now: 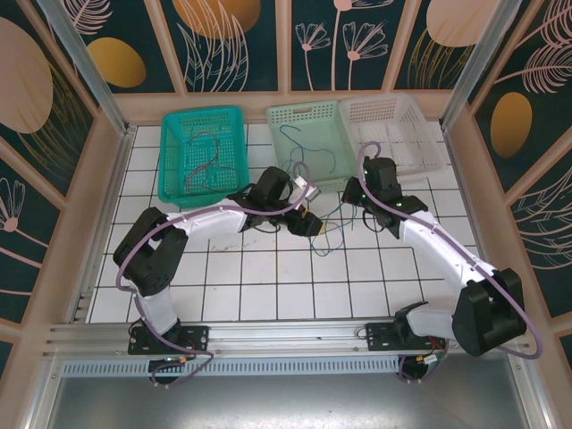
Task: Untangle the cables
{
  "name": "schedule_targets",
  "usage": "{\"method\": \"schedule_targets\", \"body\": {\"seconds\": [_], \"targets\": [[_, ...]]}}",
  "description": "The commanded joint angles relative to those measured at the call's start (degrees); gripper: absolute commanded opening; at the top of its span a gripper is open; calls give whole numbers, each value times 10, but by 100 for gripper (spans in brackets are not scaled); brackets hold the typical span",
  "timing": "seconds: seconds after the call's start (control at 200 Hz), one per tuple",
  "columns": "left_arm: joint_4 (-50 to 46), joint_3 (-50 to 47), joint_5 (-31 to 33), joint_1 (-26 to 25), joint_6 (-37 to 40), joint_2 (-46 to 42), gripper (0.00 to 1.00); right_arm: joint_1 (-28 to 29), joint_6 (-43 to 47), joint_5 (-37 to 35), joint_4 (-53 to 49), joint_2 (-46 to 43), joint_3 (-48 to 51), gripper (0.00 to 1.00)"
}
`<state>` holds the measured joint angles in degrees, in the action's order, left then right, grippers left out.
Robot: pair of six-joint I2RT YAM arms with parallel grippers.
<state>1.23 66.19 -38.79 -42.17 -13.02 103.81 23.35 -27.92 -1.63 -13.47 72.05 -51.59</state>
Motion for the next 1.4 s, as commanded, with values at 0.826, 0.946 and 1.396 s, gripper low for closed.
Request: {"method": "schedule_targets", "body": {"seconds": [0.826,0.946,1.396], "targets": [[102,-77,105,-2,-75,-84,0,-140,-101,112,-45,-14,118,0],[108,-83,107,-1,-72,-95,0,-166,-117,192,1,-16,140,6],[151,-79,122,-1,-150,-79,0,-161,-138,207,23,-172,194,54]]}}
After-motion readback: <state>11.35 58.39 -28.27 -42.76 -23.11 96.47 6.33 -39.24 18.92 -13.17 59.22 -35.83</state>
